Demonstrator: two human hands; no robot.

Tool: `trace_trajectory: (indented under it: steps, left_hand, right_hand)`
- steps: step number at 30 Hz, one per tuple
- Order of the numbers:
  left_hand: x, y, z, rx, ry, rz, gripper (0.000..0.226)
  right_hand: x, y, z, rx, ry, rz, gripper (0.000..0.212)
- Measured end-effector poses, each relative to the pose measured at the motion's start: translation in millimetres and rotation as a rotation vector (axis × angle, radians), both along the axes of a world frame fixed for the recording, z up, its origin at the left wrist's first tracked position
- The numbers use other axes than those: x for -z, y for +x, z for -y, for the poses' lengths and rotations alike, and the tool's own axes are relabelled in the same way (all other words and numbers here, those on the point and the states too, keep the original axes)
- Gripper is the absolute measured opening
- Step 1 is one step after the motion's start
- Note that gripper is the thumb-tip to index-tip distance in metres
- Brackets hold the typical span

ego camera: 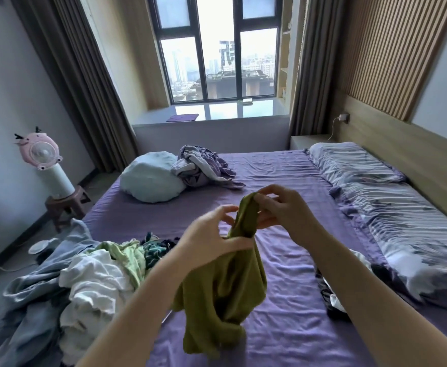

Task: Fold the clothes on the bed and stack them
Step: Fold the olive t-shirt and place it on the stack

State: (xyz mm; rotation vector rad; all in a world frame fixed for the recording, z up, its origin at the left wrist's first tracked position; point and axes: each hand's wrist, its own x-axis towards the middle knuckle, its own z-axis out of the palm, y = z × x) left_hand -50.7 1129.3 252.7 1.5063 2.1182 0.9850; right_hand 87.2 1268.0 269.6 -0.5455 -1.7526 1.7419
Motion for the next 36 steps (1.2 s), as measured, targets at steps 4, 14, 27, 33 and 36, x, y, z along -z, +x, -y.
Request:
trace_trajectory:
  steps: [4, 14, 27, 33, 36]
  left_hand:
    - [17, 29, -16, -0.123, 0.057, 0.059, 0.056]
    - [5, 27, -25, -0.019, 0.323, 0.921, 0.043]
    - [20, -21, 14, -0.338, 0.295, 0.484, 0.034]
    - [22, 33, 4, -0.069, 0.154, 0.206, 0.046]
    - [29, 55, -6, -0.14, 0.055, -0.069, 0.054]
  right_hand:
    - [-1, -4, 4, 0.051, -0.088, -0.044, 0.008]
    - [73, 35, 18, 0.13, 0.232, 0.126, 0.028]
    - [50, 50, -4, 0.13, -0.085, 0.085, 0.021]
    - [39, 27, 19, 0.076, -0.177, 0.054, 0.022]
    - [34, 24, 23, 0.097, -0.209, -0.014, 0.015]
